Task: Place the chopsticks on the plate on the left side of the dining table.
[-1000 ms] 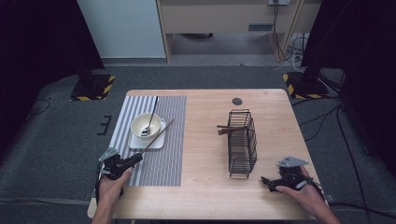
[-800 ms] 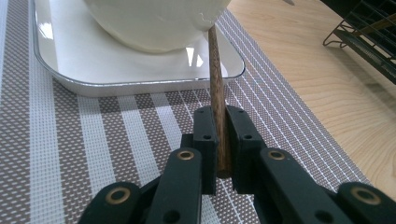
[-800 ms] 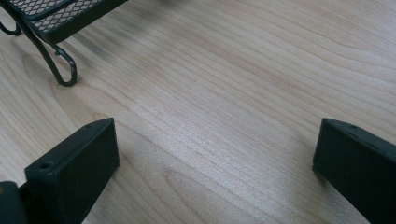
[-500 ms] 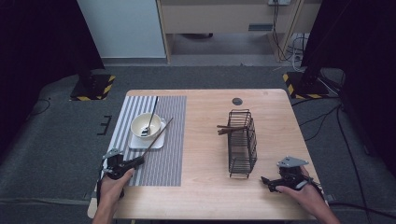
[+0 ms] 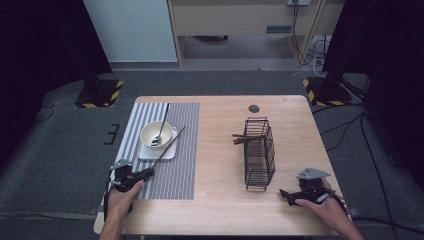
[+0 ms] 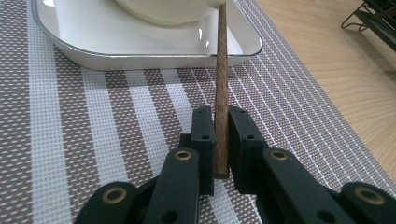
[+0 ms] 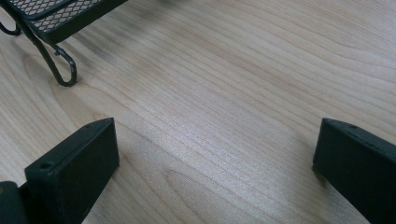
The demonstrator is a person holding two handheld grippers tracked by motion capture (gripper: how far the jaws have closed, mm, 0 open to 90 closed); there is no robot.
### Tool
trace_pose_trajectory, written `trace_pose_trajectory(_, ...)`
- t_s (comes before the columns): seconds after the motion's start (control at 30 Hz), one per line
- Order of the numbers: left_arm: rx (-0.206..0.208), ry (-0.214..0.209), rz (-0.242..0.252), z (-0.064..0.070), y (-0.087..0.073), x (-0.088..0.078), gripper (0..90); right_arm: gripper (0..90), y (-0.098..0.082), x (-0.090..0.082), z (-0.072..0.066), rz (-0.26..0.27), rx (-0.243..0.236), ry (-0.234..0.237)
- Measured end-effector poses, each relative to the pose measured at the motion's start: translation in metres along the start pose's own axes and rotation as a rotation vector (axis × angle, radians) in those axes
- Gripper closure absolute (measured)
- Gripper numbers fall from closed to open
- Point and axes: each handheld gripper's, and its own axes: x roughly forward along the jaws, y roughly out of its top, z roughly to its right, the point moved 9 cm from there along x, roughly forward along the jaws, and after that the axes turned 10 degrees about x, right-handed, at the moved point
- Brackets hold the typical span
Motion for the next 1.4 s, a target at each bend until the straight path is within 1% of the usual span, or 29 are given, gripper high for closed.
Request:
trace_pose_trajectory(0.1,0.0,-0.002,-0.006,0.0001,-0.0009,-0.0008,81.0,0.2,0.0,0.0,0.0,0.0,0.0,0.0)
trace_pose_trajectory(0.5,-0.004,0.003,-0.003,-0.0025,-0.0021,-0.0042,80.0,0.2,0.0,0.0,0.0,0.0,0.0,-0.001)
trace_pose_trajectory(0.7,0.007,0.003,-0.007,-0.003,-0.0029,-0.0071,79.8,0.2,-0.0001,-0.0001,-0.0001,0.0,0.001,-0.001)
trace_pose_trajectory(0.83,0.004,0.007,-0.004,-0.004,-0.0029,-0.0092,79.3,0.2,-0.0001,-0.0001,-0.0001,0.0,0.001,-0.001)
trace_pose_trajectory(1.4,0.022,0.025,-0.01,-0.0041,-0.0018,-0.0083,79.5,0.2,-0.0001,-0.0001,-0.0001,0.001,0.0,-0.001)
